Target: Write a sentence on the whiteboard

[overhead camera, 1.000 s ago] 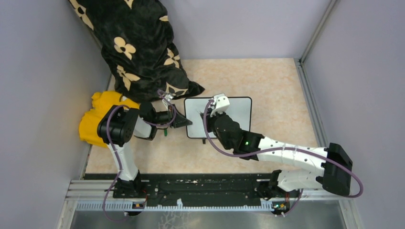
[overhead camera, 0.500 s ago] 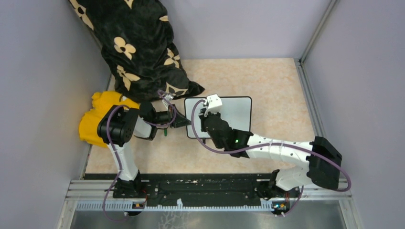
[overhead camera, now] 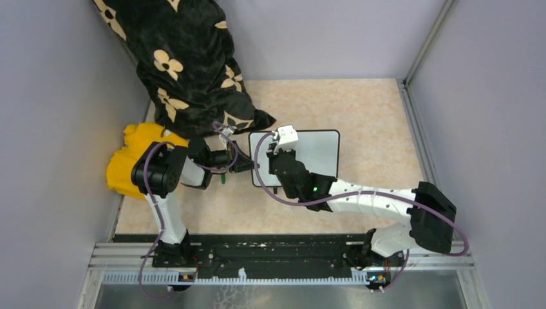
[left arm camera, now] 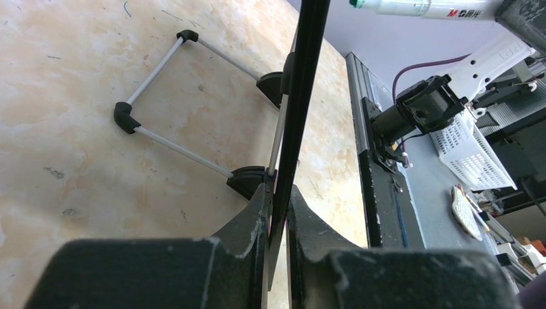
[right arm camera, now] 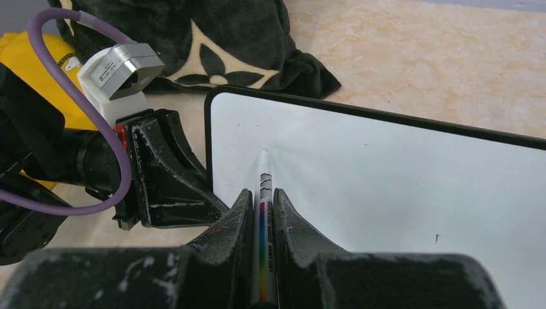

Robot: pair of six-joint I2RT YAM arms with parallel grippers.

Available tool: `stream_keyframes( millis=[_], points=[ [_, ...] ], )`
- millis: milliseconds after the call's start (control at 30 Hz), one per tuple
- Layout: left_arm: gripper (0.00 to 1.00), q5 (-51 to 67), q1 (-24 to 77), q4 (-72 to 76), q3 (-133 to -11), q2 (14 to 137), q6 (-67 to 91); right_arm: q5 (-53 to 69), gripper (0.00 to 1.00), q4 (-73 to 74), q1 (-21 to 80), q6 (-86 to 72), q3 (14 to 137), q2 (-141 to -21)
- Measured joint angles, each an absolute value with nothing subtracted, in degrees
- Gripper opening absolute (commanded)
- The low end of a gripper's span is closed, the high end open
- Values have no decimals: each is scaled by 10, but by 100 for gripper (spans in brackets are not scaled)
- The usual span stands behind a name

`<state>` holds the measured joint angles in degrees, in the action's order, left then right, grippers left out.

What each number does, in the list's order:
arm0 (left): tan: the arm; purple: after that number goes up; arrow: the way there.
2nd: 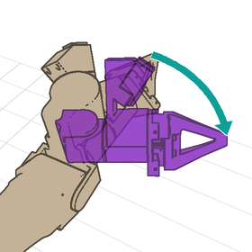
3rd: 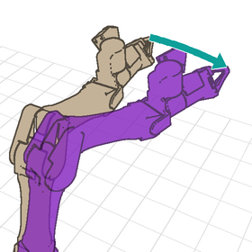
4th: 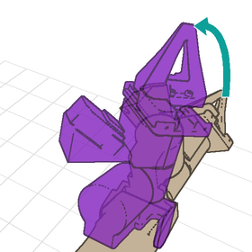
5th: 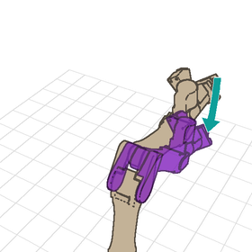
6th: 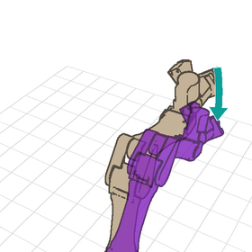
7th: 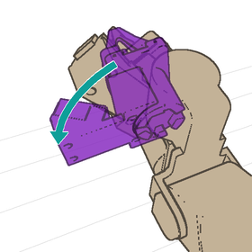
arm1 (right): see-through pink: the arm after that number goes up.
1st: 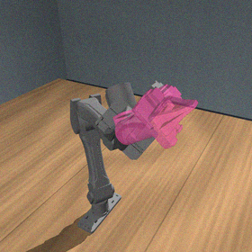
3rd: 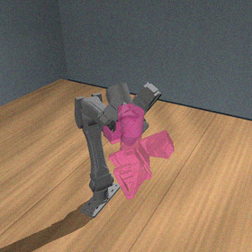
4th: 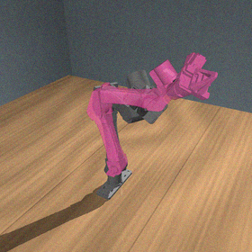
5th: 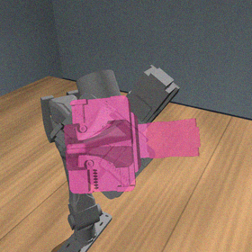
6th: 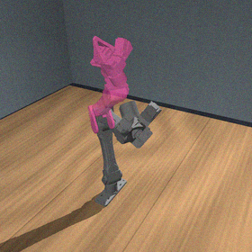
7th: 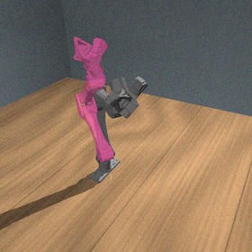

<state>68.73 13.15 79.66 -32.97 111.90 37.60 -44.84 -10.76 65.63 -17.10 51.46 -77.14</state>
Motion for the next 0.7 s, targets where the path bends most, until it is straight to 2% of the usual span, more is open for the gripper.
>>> stream_keyframes(
  millis=[700],
  points=[
    [10,688,131,798,-330,1119,374,-443,0,-114,656,-171,523,-790]
  ],
)
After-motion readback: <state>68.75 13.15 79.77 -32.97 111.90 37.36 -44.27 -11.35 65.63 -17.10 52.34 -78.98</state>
